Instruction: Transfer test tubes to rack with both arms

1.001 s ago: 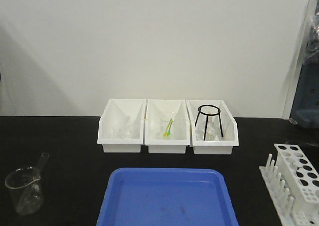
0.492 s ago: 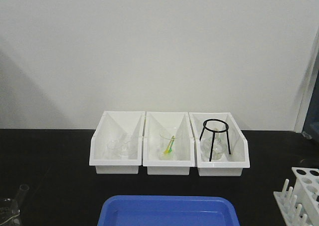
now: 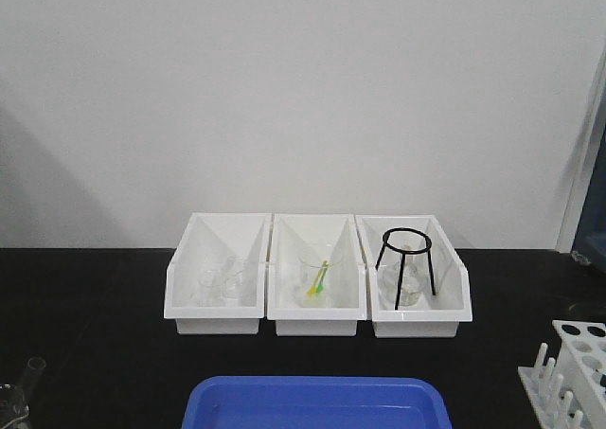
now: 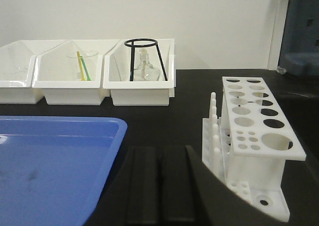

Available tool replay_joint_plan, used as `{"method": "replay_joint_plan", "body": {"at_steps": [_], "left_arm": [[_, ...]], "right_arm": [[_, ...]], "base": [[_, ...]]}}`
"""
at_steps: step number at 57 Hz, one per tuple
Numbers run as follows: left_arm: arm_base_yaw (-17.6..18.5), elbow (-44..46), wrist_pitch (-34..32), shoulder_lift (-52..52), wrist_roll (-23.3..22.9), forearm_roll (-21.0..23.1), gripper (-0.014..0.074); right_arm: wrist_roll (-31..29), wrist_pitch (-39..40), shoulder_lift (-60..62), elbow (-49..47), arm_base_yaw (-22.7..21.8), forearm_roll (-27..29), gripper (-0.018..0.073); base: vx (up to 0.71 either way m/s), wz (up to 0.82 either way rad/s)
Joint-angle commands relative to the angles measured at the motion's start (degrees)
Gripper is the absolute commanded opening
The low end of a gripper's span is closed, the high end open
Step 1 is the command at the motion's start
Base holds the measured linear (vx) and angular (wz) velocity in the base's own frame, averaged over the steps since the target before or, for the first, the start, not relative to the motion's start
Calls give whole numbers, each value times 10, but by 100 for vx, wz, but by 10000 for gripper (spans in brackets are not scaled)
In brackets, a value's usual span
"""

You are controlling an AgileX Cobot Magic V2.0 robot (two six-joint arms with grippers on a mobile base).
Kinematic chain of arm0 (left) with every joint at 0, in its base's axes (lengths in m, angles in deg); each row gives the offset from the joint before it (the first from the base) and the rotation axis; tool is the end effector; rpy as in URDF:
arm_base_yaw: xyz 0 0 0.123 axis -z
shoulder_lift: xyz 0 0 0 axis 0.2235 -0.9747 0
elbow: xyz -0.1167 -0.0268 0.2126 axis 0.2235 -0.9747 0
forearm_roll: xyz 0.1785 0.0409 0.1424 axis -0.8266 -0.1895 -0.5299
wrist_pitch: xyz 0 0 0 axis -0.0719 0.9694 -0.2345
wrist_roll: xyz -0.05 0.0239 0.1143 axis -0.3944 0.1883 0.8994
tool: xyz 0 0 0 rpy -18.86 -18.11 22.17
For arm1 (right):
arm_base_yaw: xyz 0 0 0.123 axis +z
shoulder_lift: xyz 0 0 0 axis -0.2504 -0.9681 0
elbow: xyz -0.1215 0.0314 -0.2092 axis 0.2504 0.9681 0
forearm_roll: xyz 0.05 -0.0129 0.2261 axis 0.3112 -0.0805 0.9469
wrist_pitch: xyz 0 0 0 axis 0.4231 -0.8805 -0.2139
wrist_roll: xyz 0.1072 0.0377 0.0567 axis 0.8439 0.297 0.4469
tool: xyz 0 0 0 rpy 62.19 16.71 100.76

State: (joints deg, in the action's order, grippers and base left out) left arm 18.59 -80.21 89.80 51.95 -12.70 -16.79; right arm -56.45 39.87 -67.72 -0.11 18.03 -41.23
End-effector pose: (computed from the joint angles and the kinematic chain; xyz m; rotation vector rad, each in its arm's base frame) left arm 0.1131 -0.0111 0.1833 0.0854 1.6878 -0.0692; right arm 0.1138 0.0072 0.1870 -0.0311 1.6590 0.0670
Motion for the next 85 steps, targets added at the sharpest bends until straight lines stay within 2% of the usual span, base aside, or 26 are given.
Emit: {"method": "replay_joint_plan", "body": {"at_steps": [1, 18, 32, 38, 44, 48, 54, 60, 68, 78, 85], "left_arm": [[0, -15, -47, 6, -1, -1, -20], [0, -15, -49, 6, -1, -1, -20], [0, -15, -86, 6, 0, -2, -20], [0, -11, -122, 6, -1, -1, -20], [0, -9, -194, 6, -2, 7, -20], [0, 6, -233, 6, -5, 7, -20], [1, 80, -202, 2, -17, 4, -20], [1, 173, -167, -36, 5, -2, -20], [1, 319, -155, -152, 53, -8, -20], [1, 484, -121, -338, 55, -7, -20], [1, 549, -114, -438, 53, -7, -20]], "right_arm": [[-4, 45, 4, 6, -4, -1, -8], [-4, 48, 4, 6, -4, -1, -8], [-4, 75, 4, 5, -4, -1, -8], [-4, 135, 4, 5, -4, 0, -8], [-4, 214, 4, -8, -4, 0, -8], [-4, 231, 4, -38, -4, 0, -8], [-15, 229, -5, -117, -4, -1, -8], [-45, 222, -49, -208, -4, -1, -8], [-82, 195, -158, -339, -4, -1, -8], [-82, 189, -306, -470, -4, -1, -8], [-76, 189, -390, -521, -4, 1, -8]], "base": [[0, 0], [0, 0], [0, 0], [0, 0], [0, 0], [0, 0], [0, 0], [0, 0], [0, 0], [0, 0], [0, 0]]}}
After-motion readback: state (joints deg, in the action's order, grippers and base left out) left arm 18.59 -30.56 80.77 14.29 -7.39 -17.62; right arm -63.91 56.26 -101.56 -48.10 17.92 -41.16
